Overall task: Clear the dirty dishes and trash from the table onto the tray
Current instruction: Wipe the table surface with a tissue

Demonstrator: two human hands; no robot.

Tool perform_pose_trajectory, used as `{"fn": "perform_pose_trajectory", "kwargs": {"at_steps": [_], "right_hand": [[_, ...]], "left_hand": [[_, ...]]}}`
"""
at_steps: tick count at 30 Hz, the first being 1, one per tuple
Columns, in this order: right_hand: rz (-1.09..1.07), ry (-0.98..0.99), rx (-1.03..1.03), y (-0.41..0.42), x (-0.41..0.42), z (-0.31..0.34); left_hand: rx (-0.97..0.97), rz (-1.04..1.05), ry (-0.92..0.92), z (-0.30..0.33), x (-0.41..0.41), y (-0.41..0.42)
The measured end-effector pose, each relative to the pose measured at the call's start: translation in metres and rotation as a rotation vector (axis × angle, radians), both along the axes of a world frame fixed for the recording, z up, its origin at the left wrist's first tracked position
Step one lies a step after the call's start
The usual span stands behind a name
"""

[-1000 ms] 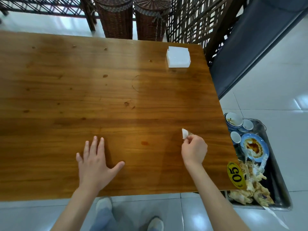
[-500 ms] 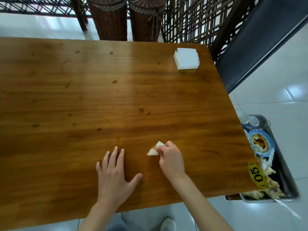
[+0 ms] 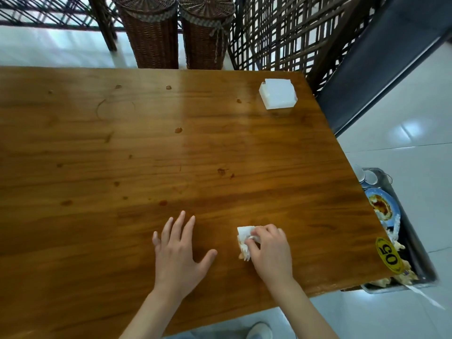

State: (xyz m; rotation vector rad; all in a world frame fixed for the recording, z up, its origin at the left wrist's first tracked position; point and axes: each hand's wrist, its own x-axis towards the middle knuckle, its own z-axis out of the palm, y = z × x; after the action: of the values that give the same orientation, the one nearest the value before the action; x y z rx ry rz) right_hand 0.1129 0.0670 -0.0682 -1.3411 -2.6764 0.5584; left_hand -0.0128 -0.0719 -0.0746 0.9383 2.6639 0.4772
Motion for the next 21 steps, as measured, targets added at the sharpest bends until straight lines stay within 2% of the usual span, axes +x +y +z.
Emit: {"fn": "perform_pose_trajectory", "kwargs": {"at_steps": [5,8,10,14,21], "right_hand": [[0.010,0.003,-0.022,0.001,-0.010,-0.001],[-0.034,-0.014,0.080,0.022,-0.023,0.006],[-0.058,0.044,0.115,0.036,-0.034,0.014],[0.175,0.036,0.024,0.034,-0.056,0.015],[0.384,0.019,0.028,0.035,-0.066,0.004]], "left_hand": [[0.019,-0.042,-0.014,0.001,-0.006,0.005],[0.035,-0.060,-0.007,0.002,-0.009,0.008],[0.035,-0.060,-0.003,0.001,-0.012,0.011],[0.021,-0.035,-0.011,-0.001,-0.015,0.018],[0.009,0.045,-0.001,0.000,-0.030,0.041]]}}
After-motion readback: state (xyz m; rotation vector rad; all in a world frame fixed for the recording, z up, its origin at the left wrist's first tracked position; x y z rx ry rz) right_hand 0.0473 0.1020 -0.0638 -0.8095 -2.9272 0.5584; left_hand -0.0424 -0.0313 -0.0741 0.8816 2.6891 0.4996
